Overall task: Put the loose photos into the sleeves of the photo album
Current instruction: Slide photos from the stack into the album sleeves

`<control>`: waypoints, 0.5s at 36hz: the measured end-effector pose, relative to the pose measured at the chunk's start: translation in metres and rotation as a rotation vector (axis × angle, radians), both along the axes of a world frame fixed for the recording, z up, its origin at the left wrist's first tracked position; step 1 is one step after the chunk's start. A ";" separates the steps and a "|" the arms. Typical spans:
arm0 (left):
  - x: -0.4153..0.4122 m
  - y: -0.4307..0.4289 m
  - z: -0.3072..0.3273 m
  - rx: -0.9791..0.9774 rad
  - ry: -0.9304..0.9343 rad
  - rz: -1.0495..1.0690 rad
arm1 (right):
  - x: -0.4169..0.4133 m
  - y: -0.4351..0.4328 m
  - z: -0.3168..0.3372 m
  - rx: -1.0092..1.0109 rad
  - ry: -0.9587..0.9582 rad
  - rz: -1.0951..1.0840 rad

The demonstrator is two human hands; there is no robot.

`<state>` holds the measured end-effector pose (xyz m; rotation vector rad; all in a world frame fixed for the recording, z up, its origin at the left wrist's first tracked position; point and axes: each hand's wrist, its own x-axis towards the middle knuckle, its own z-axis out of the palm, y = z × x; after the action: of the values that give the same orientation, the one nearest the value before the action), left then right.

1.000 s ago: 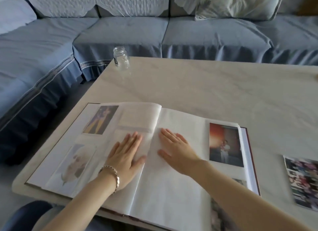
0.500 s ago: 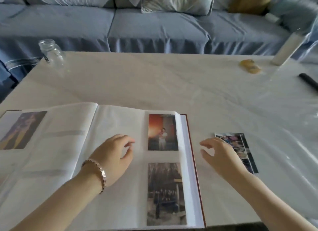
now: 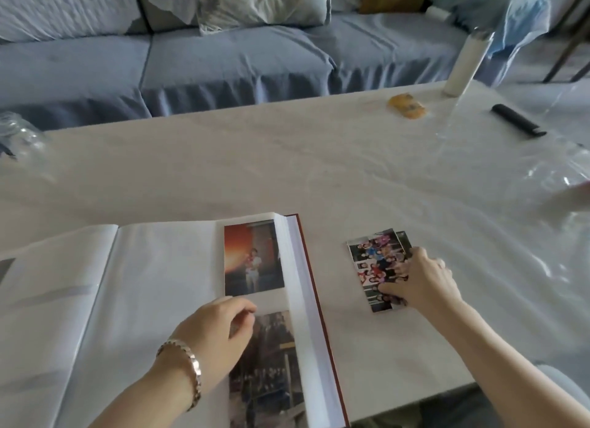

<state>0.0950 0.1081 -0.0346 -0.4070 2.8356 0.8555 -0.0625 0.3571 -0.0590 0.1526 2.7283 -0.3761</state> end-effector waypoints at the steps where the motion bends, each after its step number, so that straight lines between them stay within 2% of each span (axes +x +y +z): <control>1: -0.001 -0.001 0.000 -0.001 0.001 0.002 | -0.001 0.002 -0.001 -0.032 0.030 -0.011; 8: -0.010 0.004 0.000 -0.002 0.030 0.003 | -0.001 0.018 -0.002 -0.406 0.286 -0.119; 11: -0.014 0.010 0.000 0.014 0.057 0.006 | -0.002 0.025 -0.001 -0.456 0.365 -0.131; 18: -0.022 0.027 0.006 0.080 0.088 -0.006 | 0.000 0.033 0.011 -0.512 0.417 -0.121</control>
<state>0.0732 0.1348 -0.0290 -0.3594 2.8683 1.0056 -0.0627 0.3902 -0.0479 0.1074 2.9113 -1.2448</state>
